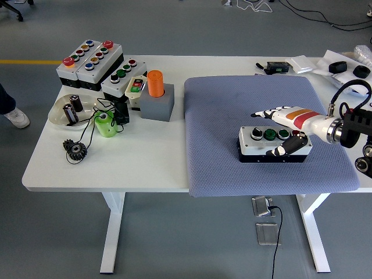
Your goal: Pick up the button,place it on the desk,press the button,press the button
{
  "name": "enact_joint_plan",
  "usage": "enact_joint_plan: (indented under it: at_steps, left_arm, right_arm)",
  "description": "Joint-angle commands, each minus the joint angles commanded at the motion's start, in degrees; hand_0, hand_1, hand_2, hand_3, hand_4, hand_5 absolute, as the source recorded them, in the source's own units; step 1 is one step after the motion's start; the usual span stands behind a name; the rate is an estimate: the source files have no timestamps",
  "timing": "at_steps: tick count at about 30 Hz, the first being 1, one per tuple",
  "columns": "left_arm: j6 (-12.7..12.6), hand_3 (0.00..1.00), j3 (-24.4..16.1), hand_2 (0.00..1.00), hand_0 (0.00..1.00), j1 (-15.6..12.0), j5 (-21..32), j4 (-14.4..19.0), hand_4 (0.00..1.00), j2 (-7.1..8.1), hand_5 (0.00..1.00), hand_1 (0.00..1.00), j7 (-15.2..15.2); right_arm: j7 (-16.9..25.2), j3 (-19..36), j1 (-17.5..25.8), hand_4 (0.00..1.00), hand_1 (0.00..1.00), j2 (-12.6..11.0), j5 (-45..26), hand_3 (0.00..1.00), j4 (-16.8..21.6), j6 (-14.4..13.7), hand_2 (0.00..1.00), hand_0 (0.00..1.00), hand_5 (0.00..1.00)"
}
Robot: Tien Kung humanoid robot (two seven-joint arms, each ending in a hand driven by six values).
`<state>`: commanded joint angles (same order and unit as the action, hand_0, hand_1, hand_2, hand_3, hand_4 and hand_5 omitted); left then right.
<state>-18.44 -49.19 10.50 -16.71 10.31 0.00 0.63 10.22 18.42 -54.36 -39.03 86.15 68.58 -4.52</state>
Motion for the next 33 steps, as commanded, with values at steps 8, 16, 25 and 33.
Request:
enact_joint_plan:
  at_steps: [8, 16, 25, 33]
  left_arm:
    - [-0.06, 0.533, -1.36, 0.723, 0.671, -0.59, -1.65, 0.00, 0.359, 0.00, 0.975, 0.696, 0.36]
    - [-0.05, 0.532, -1.11, 0.724, 0.671, -1.24, -1.68, 0.00, 0.359, 0.00, 0.977, 0.696, 0.40]
    - [0.05, 0.532, -0.88, 0.723, 0.670, -1.34, -1.91, 0.00, 0.357, 0.00, 0.977, 0.696, 0.57]
    - [0.04, 0.533, -0.36, 0.722, 0.670, -1.25, -1.34, 0.00, 0.357, 0.00, 0.977, 0.696, 0.51]
  right_arm:
    - [-1.46, 5.80, 3.32, 0.929, 0.164, -6.10, -5.53, 0.839, 7.64, -9.54, 0.298, 0.398, 0.509]
    - [-6.04, 4.88, 6.36, 0.841, 0.002, -10.87, -11.28, 0.753, 10.93, -3.00, 0.102, 0.150, 0.568]
    - [-10.92, 4.96, 7.79, 0.772, 0.002, -11.65, -11.68, 0.709, 10.20, 1.37, 0.049, 0.094, 0.577]
    - [-11.86, 4.10, 7.72, 0.759, 0.002, -10.61, -11.44, 0.710, 8.77, 2.03, 0.048, 0.093, 0.576]
